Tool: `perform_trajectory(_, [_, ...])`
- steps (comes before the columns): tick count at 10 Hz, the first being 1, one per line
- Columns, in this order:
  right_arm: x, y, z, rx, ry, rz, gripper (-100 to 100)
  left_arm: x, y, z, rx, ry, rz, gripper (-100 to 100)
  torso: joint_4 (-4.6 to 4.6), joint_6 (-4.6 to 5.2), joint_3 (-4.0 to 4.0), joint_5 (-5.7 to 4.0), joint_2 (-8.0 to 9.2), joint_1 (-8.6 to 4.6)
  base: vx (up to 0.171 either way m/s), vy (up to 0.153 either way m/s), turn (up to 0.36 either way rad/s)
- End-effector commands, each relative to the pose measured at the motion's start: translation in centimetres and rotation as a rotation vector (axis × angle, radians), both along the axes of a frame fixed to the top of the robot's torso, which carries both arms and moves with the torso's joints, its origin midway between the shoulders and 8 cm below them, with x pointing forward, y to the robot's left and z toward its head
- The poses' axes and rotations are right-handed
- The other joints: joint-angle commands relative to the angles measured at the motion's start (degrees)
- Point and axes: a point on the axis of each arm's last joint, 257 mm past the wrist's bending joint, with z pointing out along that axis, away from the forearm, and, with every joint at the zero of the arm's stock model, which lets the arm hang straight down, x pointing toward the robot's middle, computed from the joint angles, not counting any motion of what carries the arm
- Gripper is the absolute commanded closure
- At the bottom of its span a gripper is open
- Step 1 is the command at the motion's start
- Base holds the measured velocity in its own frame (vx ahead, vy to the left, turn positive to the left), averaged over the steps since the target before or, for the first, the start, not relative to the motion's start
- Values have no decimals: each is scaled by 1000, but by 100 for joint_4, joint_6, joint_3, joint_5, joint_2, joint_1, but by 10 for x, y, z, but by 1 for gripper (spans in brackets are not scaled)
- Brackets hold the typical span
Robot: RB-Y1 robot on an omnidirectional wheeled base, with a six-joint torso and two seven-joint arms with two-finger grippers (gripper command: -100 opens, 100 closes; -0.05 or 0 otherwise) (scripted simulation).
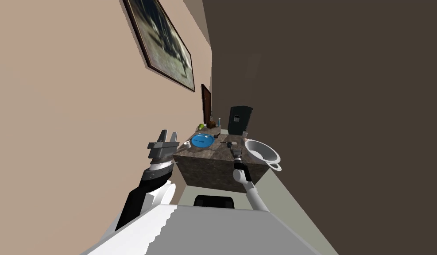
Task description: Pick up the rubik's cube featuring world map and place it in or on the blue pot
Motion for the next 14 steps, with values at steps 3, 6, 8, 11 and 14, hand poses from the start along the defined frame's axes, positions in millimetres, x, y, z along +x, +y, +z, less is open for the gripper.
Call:
perform_trajectory(3, [12,2,-23,76,53,9,-100,0,0,0,0,0,0,0,-1,2,-1,0,-1,-1,15,-11,94])
perform_trajectory(6, [19,-1,-41,123,96,8,-100,0,0,0,0,0,0,0,-2,3,-4,0,-6,-1,27,-8,74])
perform_trajectory(8, [23,-6,-56,161,130,4,-100,0,0,0,0,0,0,0,-2,1,-5,0,-9,-1,47,-9,112])
perform_trajectory(11, [24,-13,-72,186,166,-5,-100,0,0,0,0,0,0,0,-3,2,-7,0,-12,1,47,-8,60])
perform_trajectory(14, [21,-22,-93,206,211,-20,-100,0,0,0,0,0,0,0,-7,3,-19,-1,-33,-2,102,-17,53])
